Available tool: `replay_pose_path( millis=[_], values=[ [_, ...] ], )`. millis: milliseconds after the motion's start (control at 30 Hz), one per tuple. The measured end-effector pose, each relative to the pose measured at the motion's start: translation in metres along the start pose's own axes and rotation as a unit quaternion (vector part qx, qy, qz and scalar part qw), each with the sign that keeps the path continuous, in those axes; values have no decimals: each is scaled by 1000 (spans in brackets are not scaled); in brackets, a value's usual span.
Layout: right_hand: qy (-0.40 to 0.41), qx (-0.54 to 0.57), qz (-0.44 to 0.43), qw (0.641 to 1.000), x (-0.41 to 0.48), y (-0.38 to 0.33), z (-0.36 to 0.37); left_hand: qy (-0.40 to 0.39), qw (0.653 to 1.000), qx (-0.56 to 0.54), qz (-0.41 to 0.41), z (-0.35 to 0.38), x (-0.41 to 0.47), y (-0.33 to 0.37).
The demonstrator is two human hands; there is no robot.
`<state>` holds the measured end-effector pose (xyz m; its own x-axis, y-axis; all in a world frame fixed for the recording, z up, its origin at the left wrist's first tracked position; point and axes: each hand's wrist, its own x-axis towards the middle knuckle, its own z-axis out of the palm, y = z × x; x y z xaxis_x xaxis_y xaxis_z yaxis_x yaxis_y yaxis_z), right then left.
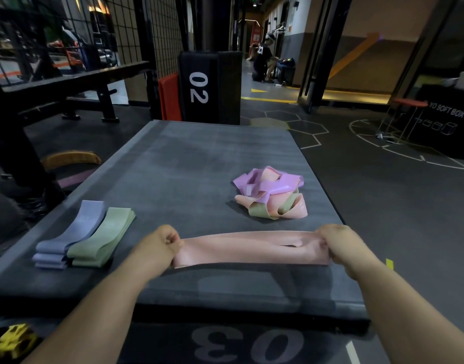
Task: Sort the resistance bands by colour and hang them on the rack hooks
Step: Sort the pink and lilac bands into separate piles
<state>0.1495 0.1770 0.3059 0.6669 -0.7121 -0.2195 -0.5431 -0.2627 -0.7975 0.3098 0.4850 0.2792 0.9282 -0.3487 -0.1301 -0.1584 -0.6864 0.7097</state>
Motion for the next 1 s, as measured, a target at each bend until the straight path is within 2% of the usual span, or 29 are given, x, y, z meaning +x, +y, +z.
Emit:
replay_pose_path(
  millis=[67,133,300,400,500,600,767,933,1000],
  values=[
    [-27,44,49,997,0,5,-2,-11,1000,13,-7,1,3,-5],
    [-57,34,67,996,2,11,0,-23,999,41,-13,2,5,-11],
    [-126,70,75,987,-1,13,3,-27,996,86,-7,6,6,-13],
    [-147,30,55,987,-2,11,5,-13,995,99,-14,7,6,-11],
    [-104,-31,9,994,-2,14,8,-6,995,98,-14,7,4,-9],
    [-51,-46,-16,997,-2,16,12,-5,997,77,-18,7,5,-10],
    [-5,-53,-21,998,-5,12,17,-4,999,34,-36,6,4,-15],
    [28,-126,-26,991,-8,11,22,-1,999,-17,-50,3,3,-15],
    [37,-110,-12,993,-7,9,18,-3,998,-31,-54,0,4,-15]
  ],
)
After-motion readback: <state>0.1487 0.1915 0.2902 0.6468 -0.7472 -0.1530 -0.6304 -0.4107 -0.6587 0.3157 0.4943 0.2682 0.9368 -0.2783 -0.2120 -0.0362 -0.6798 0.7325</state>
